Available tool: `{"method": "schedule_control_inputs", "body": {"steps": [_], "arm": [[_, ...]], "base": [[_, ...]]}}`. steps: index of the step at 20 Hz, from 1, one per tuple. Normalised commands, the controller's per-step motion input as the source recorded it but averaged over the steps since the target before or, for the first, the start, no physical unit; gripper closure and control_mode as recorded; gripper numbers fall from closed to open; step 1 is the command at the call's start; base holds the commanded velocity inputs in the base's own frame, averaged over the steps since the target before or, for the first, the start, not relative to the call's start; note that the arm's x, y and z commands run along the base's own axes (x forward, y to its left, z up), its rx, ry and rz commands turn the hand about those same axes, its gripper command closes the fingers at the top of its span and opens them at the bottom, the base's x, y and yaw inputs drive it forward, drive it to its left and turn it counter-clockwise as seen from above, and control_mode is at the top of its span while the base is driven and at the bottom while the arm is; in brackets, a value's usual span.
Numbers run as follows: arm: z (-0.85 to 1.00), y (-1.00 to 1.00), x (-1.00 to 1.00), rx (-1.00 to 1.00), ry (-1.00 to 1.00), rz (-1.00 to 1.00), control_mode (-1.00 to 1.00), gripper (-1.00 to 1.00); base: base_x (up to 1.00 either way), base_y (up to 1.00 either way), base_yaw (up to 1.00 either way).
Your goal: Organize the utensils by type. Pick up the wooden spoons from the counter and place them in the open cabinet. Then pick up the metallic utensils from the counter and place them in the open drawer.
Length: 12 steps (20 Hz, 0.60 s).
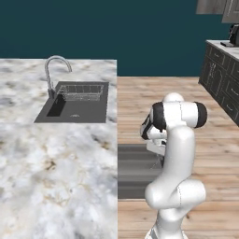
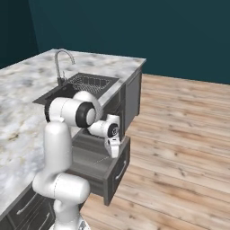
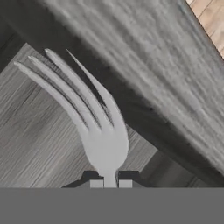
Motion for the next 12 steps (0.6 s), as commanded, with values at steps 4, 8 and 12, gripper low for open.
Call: {"method": "schedule_control_inputs", "body": {"steps": [4,8,12], "arm": [[-0.27,-0.07,-0.14,0.0,-0.23,-0.02,-1.0,1.0],[-0.08,0.46,-0.18,-0.01,-0.31,-0.01,-1.0,1.0],[-0.02,0.77,-0.01,-0.1,-0.27,-0.04,-1.0,1.0]], "base": [[0.0,0.0,0.0],[0.0,0.0,0.0],[0.0,0.0,0.0]]}}
